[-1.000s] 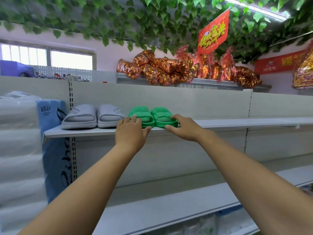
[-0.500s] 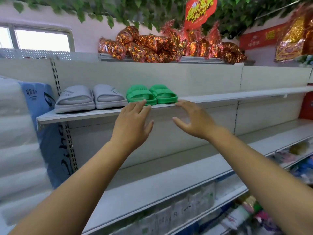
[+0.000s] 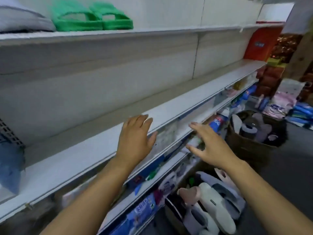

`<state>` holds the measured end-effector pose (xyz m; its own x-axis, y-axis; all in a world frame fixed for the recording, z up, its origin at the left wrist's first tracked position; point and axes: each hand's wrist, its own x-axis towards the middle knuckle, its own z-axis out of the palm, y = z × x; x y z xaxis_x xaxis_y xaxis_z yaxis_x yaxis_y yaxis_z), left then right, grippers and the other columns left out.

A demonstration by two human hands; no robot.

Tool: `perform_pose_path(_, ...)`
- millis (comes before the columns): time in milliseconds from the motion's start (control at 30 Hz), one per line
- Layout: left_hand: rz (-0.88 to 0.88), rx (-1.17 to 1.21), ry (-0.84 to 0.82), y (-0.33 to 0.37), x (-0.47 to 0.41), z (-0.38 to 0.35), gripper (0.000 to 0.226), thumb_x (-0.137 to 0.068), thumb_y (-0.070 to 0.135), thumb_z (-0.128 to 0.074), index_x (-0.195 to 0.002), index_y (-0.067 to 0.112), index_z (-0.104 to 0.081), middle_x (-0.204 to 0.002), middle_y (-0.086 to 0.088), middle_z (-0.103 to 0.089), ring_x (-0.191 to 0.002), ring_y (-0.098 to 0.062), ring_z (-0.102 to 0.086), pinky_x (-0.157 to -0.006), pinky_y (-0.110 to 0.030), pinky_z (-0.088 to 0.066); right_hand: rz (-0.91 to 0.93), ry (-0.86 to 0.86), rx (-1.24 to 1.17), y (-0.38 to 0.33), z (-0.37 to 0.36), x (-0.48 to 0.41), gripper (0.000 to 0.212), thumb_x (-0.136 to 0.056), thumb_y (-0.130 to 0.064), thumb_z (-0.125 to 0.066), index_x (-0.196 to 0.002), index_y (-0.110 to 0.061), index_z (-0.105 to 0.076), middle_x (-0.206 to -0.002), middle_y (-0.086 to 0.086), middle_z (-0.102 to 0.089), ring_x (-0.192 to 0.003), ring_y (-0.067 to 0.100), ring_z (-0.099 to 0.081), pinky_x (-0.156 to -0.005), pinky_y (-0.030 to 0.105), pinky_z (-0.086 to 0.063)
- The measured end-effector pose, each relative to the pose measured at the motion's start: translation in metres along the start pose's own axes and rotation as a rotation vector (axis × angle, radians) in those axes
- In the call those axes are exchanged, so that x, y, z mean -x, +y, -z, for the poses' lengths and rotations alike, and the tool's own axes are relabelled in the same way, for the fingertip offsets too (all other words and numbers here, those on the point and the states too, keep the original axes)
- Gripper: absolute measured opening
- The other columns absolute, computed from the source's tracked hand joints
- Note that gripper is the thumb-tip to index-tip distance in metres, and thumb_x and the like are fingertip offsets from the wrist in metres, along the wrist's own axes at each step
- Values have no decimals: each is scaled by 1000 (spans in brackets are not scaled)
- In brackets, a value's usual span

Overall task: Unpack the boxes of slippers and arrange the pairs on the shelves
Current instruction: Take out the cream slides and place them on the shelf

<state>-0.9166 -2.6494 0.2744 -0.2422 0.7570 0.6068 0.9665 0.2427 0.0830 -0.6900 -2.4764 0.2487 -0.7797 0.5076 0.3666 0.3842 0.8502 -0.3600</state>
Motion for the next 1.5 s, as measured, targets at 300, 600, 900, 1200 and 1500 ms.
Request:
perform_pose_path(300,117,164,-414,69,103,-124,58,-88,49,-50,-123,7,-68,-126,-14,-68,-114,-36,-64,-99,-48,-49,-405,-285,-11,109,-54,154,78,-85,-69,-52,-149,-26,-41,-154,-6,-42,-142,16,-37,-110,41,-41)
perform_pose_path(600,542,314,-794,170,191,-191,69,-84,50,-52,-134,3,-63,-138,-22,-60,-127,-42,-55,-106,-49,-44,-689,-587,-274,198,-108,228,63,-91,-43,-68,-143,-14,-48,-141,7,-56,-127,27,-54,-89,30,-44)
perform_pose_path(900,1035,455,-874,257,224,-240,51,-96,33,-68,-141,11,-56,-146,-14,-54,-130,-34,-52,-105,-37,-39,-807,-812,-348,273,-166,187,55,-97,-46,-59,-138,-10,-51,-133,8,-56,-124,26,-53,-95,33,-43)
perform_pose_path(1200,1197,415,-844,292,206,-264,54,-98,37,-63,-143,10,-51,-147,-11,-52,-134,-30,-48,-106,-34,-37,-1653,-669,-1118,298,-244,155,46,-96,-28,-66,-136,-9,-54,-133,10,-63,-100,18,-66,-71,30,-60)
perform_pose_path(1500,1352,629,-608,290,149,-282,48,-96,41,-66,-135,15,-58,-126,2,-64,-112,-10,-59,-85,-13,-42,-1658,-378,-1199,300,-180,180,33,-94,-22,-69,-121,-5,-61,-113,8,-68,-99,16,-69,-73,24,-59)
